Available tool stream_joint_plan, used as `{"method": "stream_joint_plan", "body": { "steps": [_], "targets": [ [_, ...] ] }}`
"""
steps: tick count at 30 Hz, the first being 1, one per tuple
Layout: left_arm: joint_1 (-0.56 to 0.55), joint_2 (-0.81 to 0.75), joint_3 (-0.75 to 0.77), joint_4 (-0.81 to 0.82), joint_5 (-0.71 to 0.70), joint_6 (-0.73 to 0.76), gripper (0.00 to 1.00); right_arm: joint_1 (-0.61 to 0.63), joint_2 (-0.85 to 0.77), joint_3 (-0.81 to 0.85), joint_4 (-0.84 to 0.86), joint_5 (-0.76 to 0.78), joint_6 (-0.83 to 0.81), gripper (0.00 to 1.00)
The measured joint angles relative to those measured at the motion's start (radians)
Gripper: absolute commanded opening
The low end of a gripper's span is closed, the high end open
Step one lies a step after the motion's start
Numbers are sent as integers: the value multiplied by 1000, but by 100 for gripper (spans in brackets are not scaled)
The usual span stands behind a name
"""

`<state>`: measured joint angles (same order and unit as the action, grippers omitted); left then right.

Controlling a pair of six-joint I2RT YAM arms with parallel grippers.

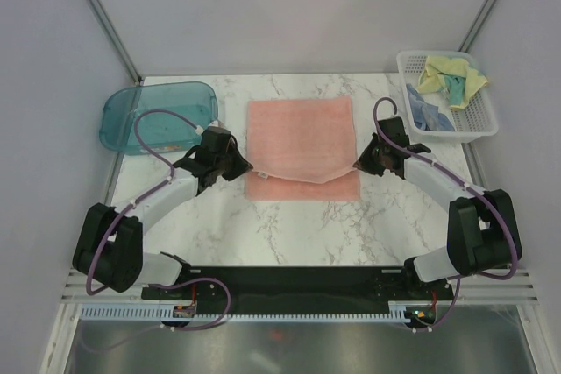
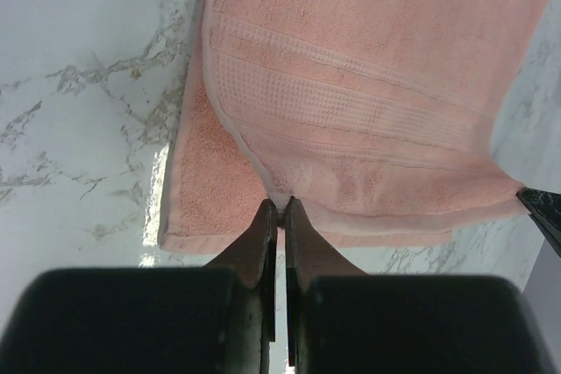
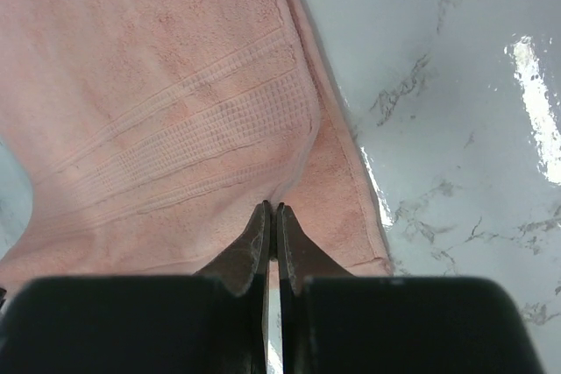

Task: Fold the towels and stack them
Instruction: Fold the towel

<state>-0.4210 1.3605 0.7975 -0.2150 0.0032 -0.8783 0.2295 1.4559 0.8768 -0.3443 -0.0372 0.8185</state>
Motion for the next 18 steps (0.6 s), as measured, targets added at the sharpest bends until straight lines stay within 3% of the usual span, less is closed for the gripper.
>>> {"method": "stream_joint_plan", "body": {
  "steps": [8, 12, 18],
  "targets": [
    [0, -33, 23, -74, 6, 18, 2, 0, -16, 40, -79, -33, -41, 0],
    [0, -109, 53, -100, 36, 28, 2, 0, -103, 63, -88, -59, -76, 0],
    [0, -216, -93, -77, 58, 28, 2, 0, -268, -143, -14, -109, -87, 0]
  ]
}}
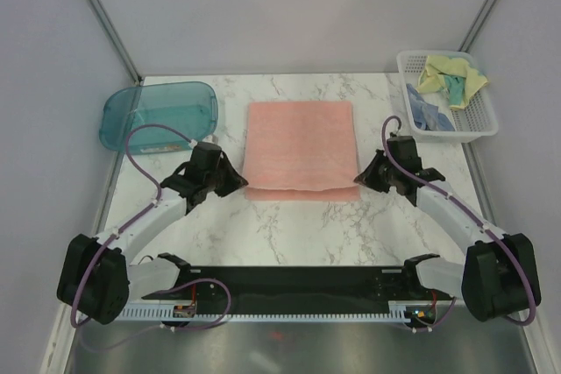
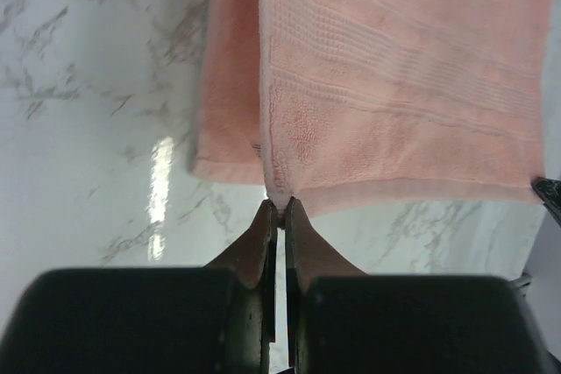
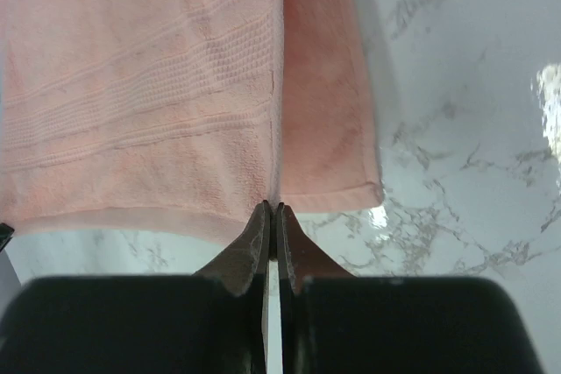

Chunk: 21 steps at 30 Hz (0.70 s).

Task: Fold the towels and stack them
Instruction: Fold the towel

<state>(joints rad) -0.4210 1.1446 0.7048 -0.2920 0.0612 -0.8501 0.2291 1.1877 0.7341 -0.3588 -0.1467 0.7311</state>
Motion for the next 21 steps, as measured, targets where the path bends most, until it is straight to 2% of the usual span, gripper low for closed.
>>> {"method": "stream_joint_plan", "body": {
  "steps": [6, 13, 21],
  "targets": [
    [0, 91, -135, 3, 13, 1, 2, 1, 46, -193, 83, -40, 10, 0],
    [0, 131, -139, 33, 20, 9, 2, 3, 117, -225, 193, -45, 6, 0],
    [0, 132, -157, 47, 21, 21, 2, 3, 115, -249, 233, -40, 4, 0]
  ]
}}
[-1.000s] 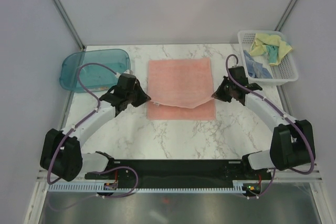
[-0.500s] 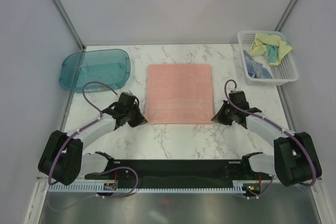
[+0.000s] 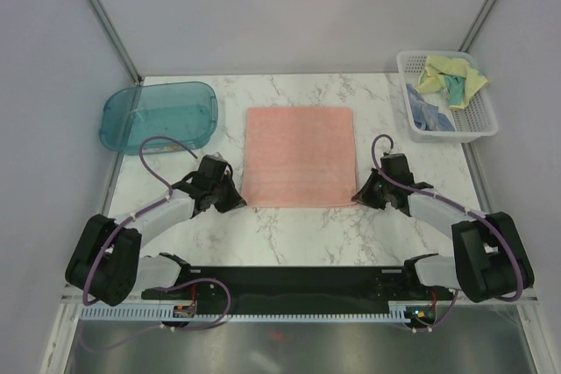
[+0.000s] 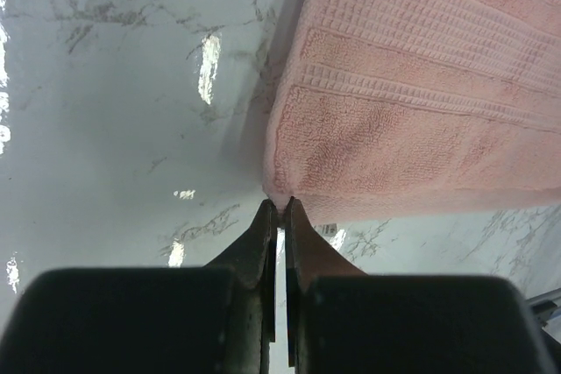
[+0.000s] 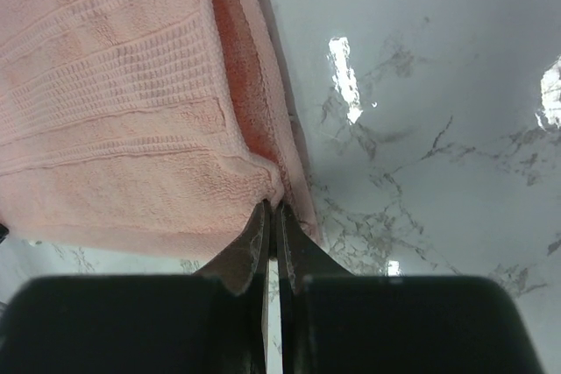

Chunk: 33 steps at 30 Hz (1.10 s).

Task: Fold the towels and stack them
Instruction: Fold the towel

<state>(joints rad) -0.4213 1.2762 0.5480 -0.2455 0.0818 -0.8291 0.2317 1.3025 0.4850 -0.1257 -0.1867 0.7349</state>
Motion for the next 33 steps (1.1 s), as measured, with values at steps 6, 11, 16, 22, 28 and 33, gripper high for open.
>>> {"method": "stream_joint_plan", "body": {
  "steps": [6, 11, 16, 22, 28, 33],
  "targets": [
    [0, -42, 56, -51, 5, 11, 2, 0, -22, 85, -93, 20, -26, 0],
    [0, -119, 104, -62, 2, 16, 2, 0, -94, 179, -148, 49, -50, 0],
    [-1, -112, 16, -27, 8, 15, 2, 0, -154, 79, -129, 69, -66, 0],
    [-12, -45, -71, -2, 52, 13, 11, 3, -127, -59, -90, 29, -51, 3],
    [-12, -40, -64, 5, 64, 14, 46, 4, -121, -60, -57, 29, -49, 31],
    [-12, -106, 10, -116, 52, 23, 62, 2, -192, -17, -201, 68, -53, 51]
  ]
}}
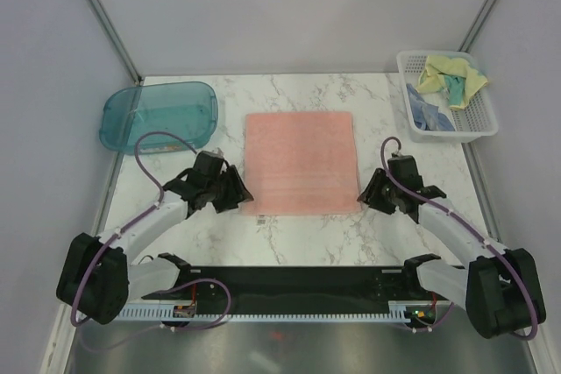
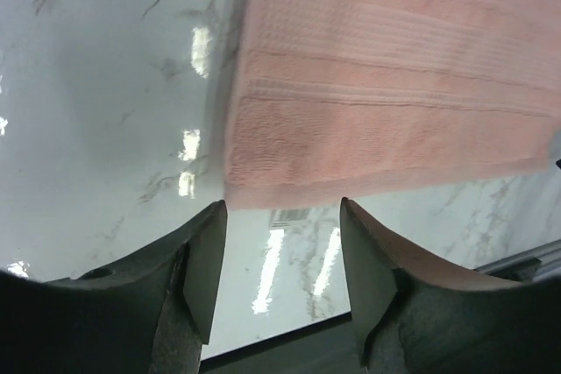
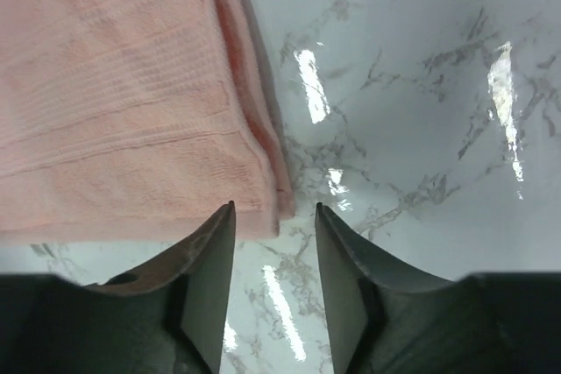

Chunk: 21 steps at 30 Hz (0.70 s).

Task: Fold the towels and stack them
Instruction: Fold the towel

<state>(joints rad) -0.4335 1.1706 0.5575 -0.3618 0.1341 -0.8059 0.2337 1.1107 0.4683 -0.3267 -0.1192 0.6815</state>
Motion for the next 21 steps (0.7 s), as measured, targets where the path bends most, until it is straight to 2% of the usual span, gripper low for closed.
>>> {"method": "stream_joint_plan", "body": {
  "steps": [1, 3, 6, 8, 13, 16, 21],
  "targets": [
    [0, -10, 39, -27, -3, 6, 63, -1, -14, 29, -33, 5, 0, 58],
    [5, -10, 144, -69, -16, 27, 63, -1, -27, 105, -77, 8, -9, 64],
    [33, 40, 327, -73, -35, 91, 63, -3, 0, 240, -70, -12, -69, 68],
    [73, 113, 457, -52, -36, 157, 65, -11, 73, 356, -40, -43, -138, 71],
    [184, 412, 775, -5, 41, 344, 67, -65, 429, 730, 13, -172, -344, 78],
    [240, 565, 889, -4, 113, 447, 69, -107, 604, 870, 23, -227, -422, 82],
    [270, 779, 1051, -30, 205, 589, 70, -149, 870, 1096, -34, -304, -565, 81]
  ]
}}
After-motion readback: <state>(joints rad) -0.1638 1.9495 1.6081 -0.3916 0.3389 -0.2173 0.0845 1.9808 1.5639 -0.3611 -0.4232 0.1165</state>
